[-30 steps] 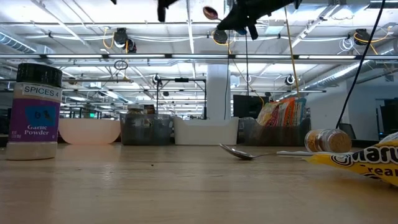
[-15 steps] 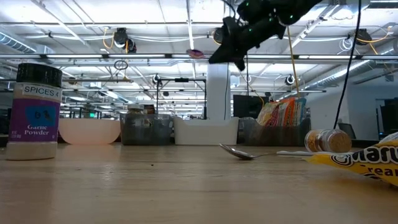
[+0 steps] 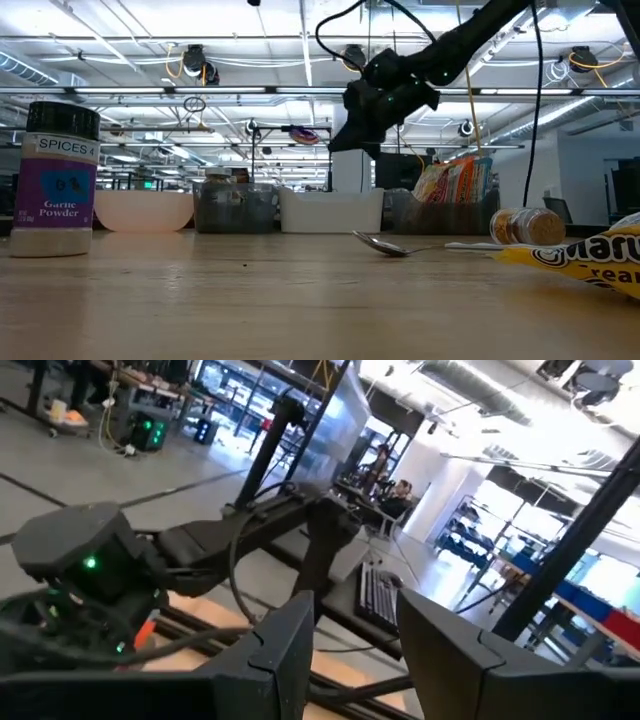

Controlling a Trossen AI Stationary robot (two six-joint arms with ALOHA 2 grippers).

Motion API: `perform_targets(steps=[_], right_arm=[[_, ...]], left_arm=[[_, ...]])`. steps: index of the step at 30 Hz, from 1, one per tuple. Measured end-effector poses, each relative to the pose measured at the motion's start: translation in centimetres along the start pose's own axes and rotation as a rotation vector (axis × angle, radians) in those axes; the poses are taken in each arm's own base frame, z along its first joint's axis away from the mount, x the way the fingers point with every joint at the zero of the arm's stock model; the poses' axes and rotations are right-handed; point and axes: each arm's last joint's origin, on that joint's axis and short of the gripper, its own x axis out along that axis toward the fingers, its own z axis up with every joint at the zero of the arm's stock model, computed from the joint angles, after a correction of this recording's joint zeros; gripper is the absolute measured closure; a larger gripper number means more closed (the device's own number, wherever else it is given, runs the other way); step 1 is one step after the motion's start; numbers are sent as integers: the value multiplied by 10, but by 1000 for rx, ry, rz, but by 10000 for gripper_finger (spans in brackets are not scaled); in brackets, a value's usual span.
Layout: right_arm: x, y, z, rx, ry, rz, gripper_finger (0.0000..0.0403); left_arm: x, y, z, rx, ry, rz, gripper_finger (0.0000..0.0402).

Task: Pick & Place Food Item
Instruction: Put the purple spoon into the white bin

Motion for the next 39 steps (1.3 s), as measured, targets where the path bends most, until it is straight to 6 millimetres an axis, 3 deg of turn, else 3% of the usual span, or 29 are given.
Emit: perform_targets(steps=[8, 16, 23, 32, 39], right_arm=[[11, -11, 0, 75, -52, 11, 403], [-16, -13, 39, 258, -381, 65, 403], [-43, 18, 72, 253, -651, 169, 403], [-29, 63, 79, 238, -779, 239, 403], [-29, 71, 81, 231, -822, 258, 403]], left_arm=[[-2, 9, 3, 52, -9, 62, 250], [-13, 42, 8, 52, 11, 284, 249], [-18, 70, 9, -84, 0, 432, 249], [5, 91, 0, -115, 25, 328, 249], [7, 90, 4, -70, -11, 296, 249]])
